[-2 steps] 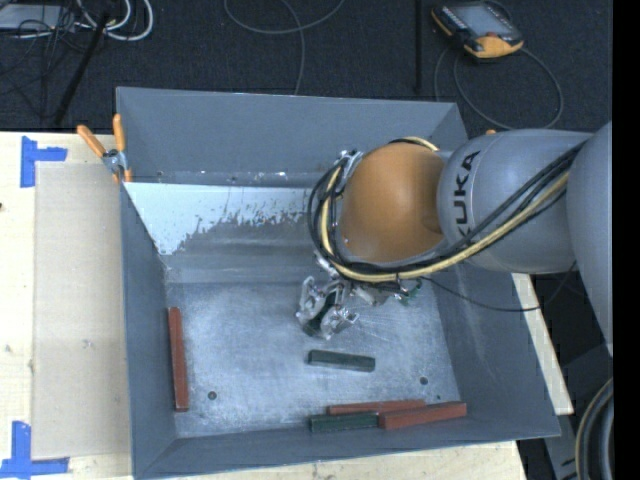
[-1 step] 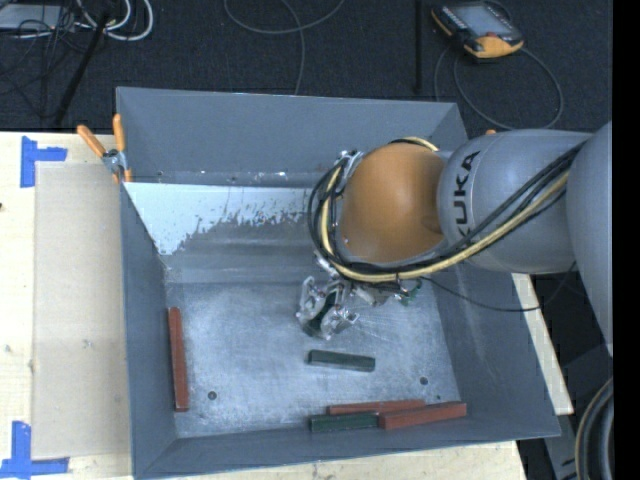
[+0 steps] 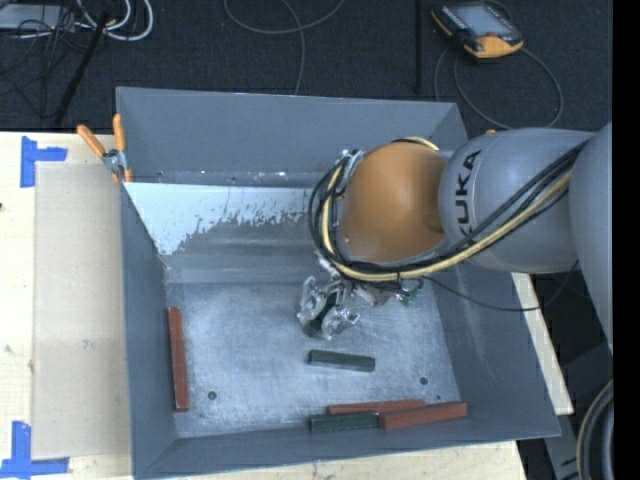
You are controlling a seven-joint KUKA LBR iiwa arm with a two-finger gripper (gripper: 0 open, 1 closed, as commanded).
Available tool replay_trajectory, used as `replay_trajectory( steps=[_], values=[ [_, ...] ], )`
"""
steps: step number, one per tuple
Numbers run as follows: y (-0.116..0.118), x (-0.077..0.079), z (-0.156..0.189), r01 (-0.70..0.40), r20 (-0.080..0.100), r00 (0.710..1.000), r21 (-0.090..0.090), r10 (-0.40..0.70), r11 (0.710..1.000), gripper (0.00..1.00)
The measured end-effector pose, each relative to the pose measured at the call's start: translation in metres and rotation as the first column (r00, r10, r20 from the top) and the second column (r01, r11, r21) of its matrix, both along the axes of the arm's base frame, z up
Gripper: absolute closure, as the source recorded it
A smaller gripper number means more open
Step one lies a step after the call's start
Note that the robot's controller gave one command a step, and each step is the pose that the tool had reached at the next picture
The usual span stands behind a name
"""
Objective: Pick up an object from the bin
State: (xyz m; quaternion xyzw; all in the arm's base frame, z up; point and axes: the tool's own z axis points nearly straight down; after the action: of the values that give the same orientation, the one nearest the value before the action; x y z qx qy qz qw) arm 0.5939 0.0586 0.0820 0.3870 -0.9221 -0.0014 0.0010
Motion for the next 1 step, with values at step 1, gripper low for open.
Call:
replay_trajectory(
  steps=[1],
  values=[
    [0.0004,-0.0009,0.014,0.0,-0.003,1.0,-0.001,0.0,1.0,1.0]
  ],
)
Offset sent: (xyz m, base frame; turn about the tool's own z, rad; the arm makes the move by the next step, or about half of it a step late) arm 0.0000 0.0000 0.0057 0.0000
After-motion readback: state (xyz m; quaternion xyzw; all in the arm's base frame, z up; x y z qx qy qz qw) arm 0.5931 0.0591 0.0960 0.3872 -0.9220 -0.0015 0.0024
